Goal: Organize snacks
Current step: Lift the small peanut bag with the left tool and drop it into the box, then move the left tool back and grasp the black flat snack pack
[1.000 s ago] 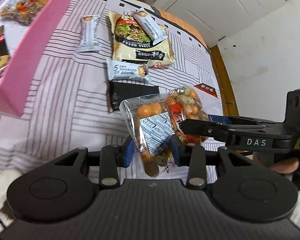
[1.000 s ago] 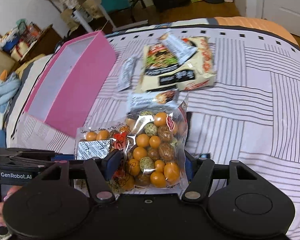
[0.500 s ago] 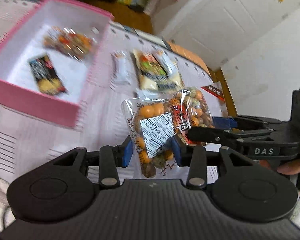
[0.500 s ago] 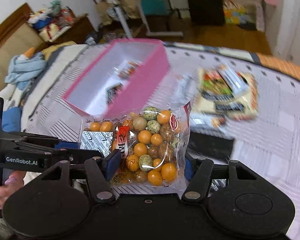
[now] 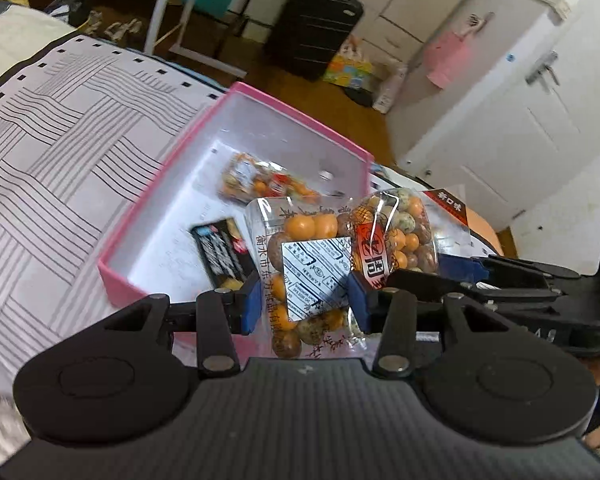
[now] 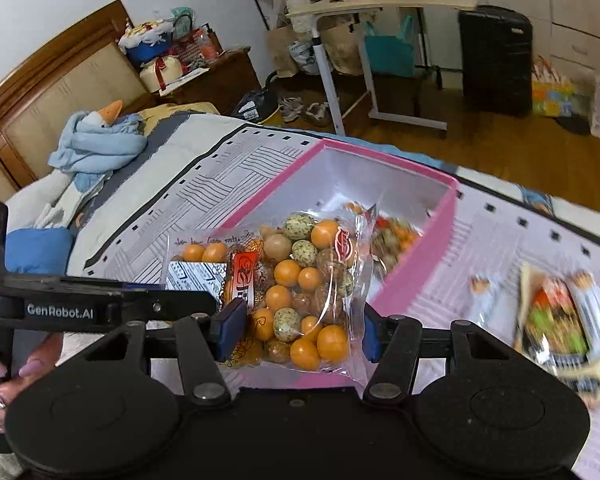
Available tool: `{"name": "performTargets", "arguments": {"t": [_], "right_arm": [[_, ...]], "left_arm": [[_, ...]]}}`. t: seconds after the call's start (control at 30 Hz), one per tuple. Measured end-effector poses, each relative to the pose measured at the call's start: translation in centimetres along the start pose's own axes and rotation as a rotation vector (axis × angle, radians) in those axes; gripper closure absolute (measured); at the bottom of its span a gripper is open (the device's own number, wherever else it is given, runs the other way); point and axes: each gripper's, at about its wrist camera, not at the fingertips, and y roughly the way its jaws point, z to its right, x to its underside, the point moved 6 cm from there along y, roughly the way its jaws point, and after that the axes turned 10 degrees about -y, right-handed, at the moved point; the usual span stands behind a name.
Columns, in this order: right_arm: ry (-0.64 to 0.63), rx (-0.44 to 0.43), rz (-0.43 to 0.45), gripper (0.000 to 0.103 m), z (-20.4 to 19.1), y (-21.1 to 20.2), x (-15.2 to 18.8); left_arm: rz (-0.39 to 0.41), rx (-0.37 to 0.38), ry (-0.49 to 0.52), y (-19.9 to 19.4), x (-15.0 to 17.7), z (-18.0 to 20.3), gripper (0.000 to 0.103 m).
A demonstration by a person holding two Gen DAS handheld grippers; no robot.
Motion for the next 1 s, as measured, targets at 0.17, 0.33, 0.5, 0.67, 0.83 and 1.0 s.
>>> {"name": "performTargets", "arguments": {"t": [0.17,0.33,0.5,0.67,0.83,1.0], "right_arm": [[-0.003,-0.033,-0.020,0.041,0.7,4.3,-1.5],[-0.001,-0.038,-0.074,0.040,1.0,7.9,-1.6],[-0.029,0.010,-0.130,0.037,0.5,9.7,-1.0],[-0.134,0.139,-0.153,0.034,-0.6,10.7,-0.1],[-0.165,0.202,-0.085,0.030,-0.9,9.0,-0.1],[-0.035,0.107,0.025,0.029,-0.5,3.1,0.2]], "left_arm": [[-0.013,-0.035,-0.014,2.7,-2.3,-2.6,0.059],[-0.025,-0.069,-0.004,5.0,-3.0,-4.4,0.059],[-0.028,-0.114,0.023,6.6,-2.6,-5.0,0.057],[0.044,-0.267,0.103,7.7,-1.9,-5.6,0.048],[0.119,-0.291,0.157,5.7,-1.6,-4.6,0.045],[0.087,-0.212,0.208,2.8,-0.2,-2.3,0.047]]}}
